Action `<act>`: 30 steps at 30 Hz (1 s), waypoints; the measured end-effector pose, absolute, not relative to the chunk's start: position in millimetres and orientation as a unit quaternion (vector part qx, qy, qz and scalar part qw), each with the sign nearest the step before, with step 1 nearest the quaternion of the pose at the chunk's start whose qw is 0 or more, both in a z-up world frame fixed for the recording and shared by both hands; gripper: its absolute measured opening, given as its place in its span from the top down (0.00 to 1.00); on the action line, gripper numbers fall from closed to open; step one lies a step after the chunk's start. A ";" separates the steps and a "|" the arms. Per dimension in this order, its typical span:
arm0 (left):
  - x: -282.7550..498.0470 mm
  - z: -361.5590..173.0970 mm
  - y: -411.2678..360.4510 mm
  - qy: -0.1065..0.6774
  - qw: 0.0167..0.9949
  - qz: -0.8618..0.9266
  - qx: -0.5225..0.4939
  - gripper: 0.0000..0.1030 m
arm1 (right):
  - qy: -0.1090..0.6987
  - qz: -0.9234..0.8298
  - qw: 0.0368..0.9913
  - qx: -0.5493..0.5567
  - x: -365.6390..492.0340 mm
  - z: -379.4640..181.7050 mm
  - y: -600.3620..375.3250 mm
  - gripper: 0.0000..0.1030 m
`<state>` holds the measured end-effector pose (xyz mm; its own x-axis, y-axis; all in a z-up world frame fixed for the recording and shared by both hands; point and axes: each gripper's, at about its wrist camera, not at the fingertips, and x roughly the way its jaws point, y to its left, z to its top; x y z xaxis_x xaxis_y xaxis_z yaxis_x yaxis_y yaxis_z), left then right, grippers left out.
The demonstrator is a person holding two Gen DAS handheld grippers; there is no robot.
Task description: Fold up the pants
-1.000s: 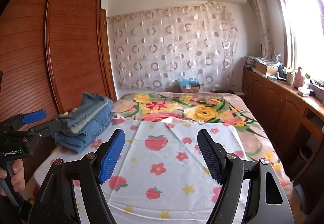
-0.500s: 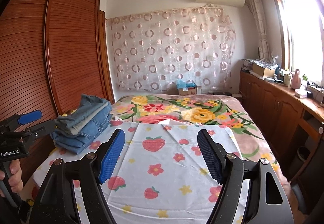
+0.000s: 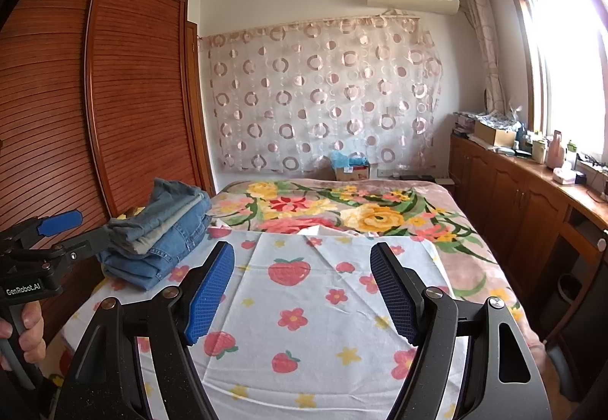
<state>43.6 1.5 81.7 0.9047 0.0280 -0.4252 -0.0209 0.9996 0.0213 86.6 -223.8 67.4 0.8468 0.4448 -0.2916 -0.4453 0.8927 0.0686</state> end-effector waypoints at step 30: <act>43.7 82.4 2.6 0.219 0.976 0.013 0.008 0.15 | 0.149 0.228 0.962 0.000 90.5 64.9 -225.2 0.26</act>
<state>43.7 2.6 82.4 0.9041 0.0282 -0.4264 -0.0216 0.9996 0.0203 90.5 -225.2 64.9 0.8518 0.4381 -0.2872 -0.4382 0.8963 0.0674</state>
